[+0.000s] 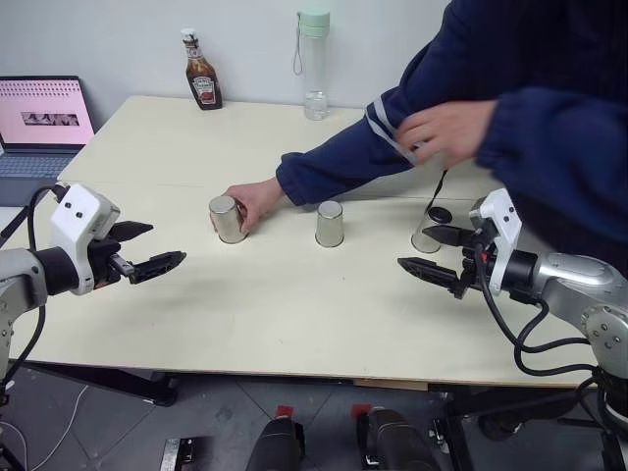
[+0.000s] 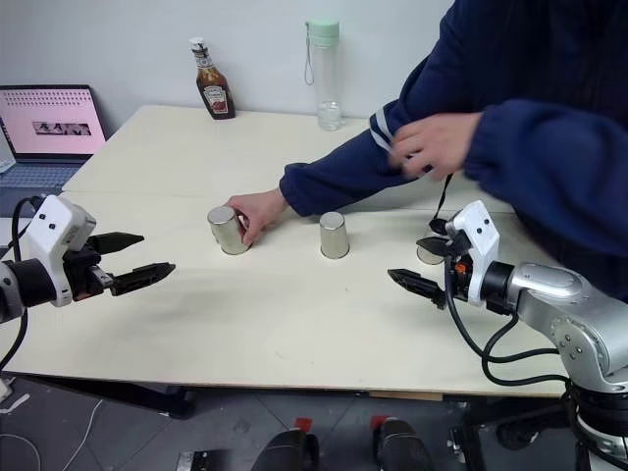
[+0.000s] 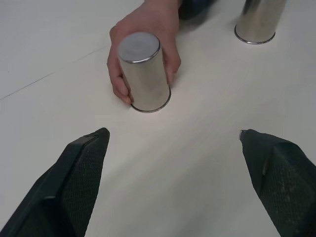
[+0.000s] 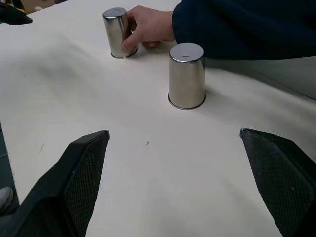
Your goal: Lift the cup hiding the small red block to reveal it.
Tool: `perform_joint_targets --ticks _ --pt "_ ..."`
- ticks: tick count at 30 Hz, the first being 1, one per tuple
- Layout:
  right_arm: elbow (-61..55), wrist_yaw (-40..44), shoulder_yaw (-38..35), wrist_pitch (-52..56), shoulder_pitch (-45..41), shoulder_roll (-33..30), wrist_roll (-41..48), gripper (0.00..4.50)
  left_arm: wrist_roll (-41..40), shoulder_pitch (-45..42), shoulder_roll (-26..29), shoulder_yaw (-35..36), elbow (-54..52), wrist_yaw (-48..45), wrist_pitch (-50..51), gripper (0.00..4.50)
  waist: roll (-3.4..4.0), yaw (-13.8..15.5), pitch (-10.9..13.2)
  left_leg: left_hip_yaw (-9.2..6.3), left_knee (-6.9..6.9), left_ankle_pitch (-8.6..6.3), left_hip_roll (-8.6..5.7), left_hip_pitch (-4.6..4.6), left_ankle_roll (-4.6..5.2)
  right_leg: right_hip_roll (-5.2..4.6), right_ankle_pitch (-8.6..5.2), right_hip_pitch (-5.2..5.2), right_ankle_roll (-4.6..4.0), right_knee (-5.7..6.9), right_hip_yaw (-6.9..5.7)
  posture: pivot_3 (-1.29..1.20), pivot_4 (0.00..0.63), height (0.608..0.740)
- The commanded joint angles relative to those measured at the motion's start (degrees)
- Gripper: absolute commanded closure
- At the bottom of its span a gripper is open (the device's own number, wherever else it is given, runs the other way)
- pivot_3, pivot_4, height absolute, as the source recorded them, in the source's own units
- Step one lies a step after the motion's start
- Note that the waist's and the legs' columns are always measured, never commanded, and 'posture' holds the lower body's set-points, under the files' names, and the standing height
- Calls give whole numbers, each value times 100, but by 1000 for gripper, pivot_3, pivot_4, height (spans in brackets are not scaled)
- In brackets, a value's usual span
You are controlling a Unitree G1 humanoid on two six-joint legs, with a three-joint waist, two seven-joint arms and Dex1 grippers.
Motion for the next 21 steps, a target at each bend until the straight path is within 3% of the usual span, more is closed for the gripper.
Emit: perform_joint_targets --ticks 1,21 --pt "-125 -27 -112 -95 -49 -14 6 0 16 -79 51 30 -111 23 -64 21 0 0 0 1 0 0 0 0 0 0 0 0 0 0 1 0 150 740" --pt "-83 -63 -82 -31 -78 7 67 0 23 -3 180 95 -124 -71 48 21 0 0 0 1 1 0 0 1 0 0 0 0 0 0 0 0 150 740"
